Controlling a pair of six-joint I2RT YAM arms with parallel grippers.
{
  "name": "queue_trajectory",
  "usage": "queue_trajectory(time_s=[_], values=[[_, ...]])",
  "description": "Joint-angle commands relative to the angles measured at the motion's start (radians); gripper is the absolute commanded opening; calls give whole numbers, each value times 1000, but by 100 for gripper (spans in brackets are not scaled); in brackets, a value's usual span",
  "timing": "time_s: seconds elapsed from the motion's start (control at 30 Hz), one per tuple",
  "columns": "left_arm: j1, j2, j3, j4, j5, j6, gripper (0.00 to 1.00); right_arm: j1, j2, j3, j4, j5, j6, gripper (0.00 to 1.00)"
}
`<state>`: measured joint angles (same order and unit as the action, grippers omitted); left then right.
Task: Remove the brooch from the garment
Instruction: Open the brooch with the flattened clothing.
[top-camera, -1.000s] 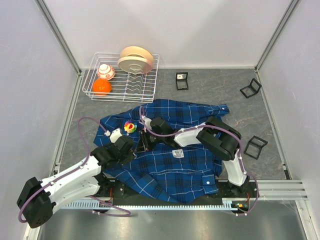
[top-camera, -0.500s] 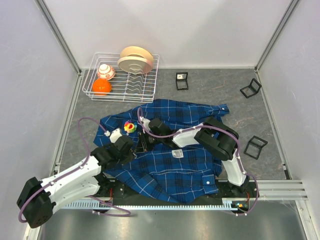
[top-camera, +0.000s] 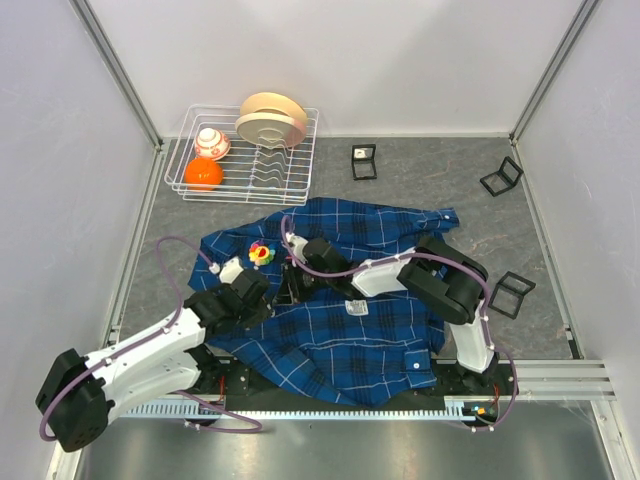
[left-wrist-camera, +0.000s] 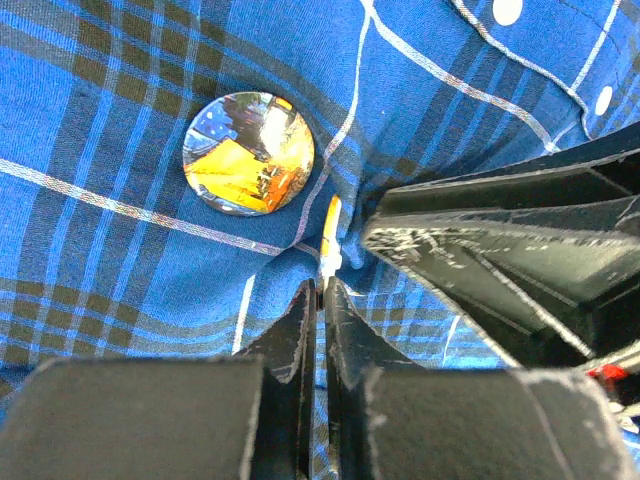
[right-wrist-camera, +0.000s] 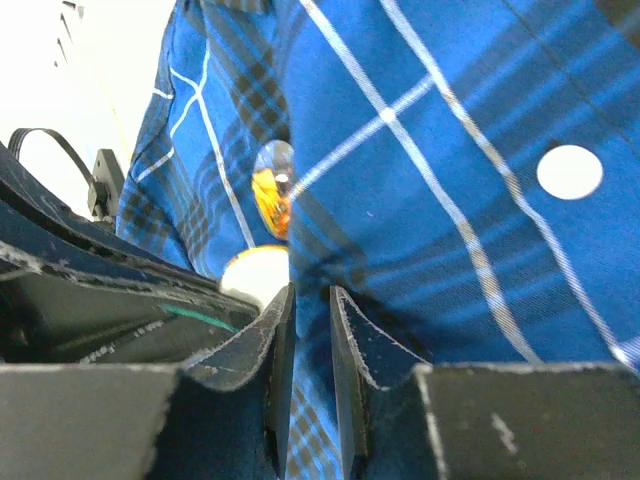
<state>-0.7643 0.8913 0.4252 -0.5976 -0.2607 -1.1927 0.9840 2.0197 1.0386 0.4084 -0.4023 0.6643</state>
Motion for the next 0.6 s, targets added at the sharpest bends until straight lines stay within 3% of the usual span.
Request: queue_trajectory(time_s=[0.0,0.13,0.57], values=[[0,-26,-29,-51,-6,-54,2,-56,-30,-66,137,-119,112,27],[0,-35,-32,-53,-9,-56,2,-58,23,-103,294,-191,185,26],[0,-31,-36,-22,0,-31,2,-31,111,-31,337,-219,222,24]])
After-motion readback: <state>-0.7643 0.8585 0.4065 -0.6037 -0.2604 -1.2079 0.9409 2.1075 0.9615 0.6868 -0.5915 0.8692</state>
